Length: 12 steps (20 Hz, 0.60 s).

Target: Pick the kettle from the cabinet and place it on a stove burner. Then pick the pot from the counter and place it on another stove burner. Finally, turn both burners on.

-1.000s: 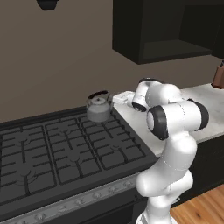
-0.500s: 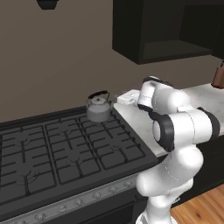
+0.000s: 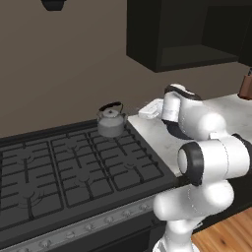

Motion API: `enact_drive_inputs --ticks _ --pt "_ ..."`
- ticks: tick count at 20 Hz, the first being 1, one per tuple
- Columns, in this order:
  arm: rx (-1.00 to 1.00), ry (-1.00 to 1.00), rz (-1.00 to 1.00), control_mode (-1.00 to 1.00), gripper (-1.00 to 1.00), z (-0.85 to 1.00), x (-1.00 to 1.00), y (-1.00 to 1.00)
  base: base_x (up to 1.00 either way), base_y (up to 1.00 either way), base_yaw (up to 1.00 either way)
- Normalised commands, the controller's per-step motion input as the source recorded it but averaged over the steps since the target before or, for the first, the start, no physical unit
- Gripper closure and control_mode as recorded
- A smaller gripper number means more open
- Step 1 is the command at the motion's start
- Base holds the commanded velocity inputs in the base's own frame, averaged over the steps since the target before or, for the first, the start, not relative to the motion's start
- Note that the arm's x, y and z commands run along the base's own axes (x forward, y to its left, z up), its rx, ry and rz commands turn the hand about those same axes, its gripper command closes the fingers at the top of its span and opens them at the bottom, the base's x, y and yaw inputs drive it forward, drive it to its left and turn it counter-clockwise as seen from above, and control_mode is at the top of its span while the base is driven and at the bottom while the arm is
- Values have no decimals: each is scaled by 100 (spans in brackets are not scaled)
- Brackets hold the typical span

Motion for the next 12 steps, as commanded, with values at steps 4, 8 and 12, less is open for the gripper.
enact_drive_inputs --ticks 4,8,12 --pt "-14 0 0 -100 -100 11 -25 -25 0 0 0" --pt "-15 0 0 -100 -100 7 -25 -32 0 0 0" --pt "-15 0 0 -100 -100 3 -28 -36 0 0 0"
